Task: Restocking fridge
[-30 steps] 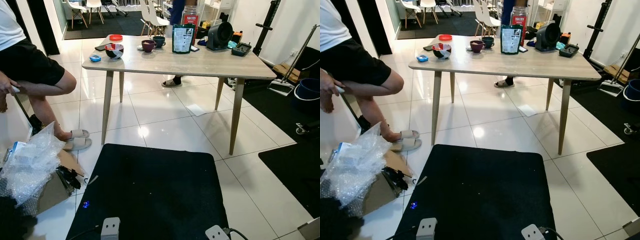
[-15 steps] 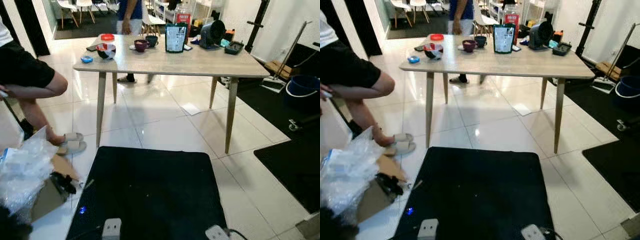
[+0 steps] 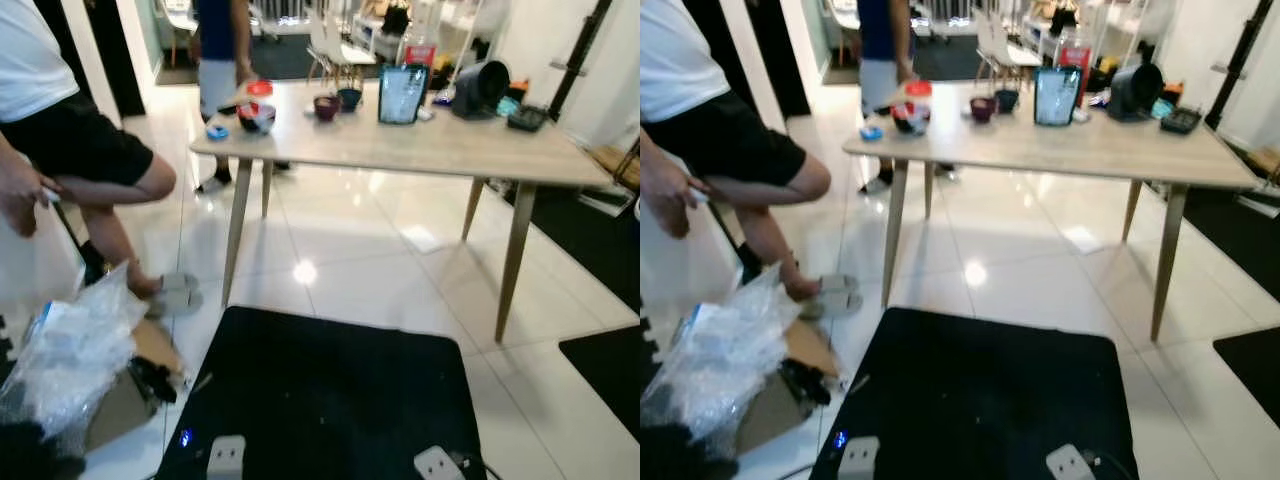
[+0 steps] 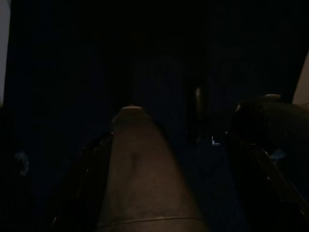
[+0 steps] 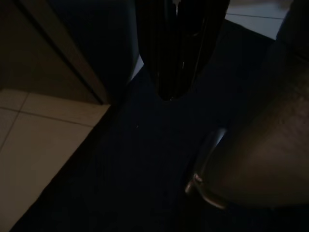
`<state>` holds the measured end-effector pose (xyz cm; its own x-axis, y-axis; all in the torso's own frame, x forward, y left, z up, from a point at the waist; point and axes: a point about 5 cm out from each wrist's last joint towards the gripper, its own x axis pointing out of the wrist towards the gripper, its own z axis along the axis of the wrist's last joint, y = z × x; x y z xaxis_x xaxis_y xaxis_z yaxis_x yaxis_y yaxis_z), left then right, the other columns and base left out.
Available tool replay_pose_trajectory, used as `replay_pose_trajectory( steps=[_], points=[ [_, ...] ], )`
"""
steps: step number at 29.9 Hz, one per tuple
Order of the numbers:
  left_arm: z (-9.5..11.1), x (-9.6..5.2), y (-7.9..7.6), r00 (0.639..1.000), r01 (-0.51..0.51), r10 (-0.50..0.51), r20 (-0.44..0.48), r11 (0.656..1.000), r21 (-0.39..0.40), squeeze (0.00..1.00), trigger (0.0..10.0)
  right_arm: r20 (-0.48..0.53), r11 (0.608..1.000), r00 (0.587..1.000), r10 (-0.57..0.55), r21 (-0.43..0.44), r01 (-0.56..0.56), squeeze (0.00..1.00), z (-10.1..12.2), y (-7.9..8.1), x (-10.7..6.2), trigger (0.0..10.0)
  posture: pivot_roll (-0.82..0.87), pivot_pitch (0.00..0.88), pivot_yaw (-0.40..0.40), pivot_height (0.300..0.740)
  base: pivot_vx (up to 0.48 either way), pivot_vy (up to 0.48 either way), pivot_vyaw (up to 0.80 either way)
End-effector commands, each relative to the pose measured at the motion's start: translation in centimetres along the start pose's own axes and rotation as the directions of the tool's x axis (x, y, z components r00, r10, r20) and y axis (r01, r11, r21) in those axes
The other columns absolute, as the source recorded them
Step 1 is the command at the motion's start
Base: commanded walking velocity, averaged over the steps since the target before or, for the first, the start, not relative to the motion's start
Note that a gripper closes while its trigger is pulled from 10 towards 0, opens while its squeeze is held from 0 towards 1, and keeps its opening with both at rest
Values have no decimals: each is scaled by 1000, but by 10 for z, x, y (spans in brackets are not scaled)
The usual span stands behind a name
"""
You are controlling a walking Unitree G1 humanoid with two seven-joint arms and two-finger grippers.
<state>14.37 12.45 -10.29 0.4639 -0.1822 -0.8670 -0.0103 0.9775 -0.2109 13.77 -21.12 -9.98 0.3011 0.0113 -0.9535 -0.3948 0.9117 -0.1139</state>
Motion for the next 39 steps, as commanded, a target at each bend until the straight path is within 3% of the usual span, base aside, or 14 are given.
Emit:
replay_pose_trajectory(
  steps=[1, 39],
  points=[
    [-7, -1, -1, 1000, -2, 2, -30, 1000, -3, 0, 10000, -5, 1000, 1000, 3, -1, -3, 0, -1, 2, 0, 10000, 10, 0, -28, 740, 334, 0, 0],
    [-7, -1, 2, 999, 0, 1, -33, 1000, 28, 0, 10000, -6, 1000, 1000, 4, 14, -4, 0, -2, 5, 1, 10000, 14, 0, -24, 740, 382, 0, 0]
  ],
)
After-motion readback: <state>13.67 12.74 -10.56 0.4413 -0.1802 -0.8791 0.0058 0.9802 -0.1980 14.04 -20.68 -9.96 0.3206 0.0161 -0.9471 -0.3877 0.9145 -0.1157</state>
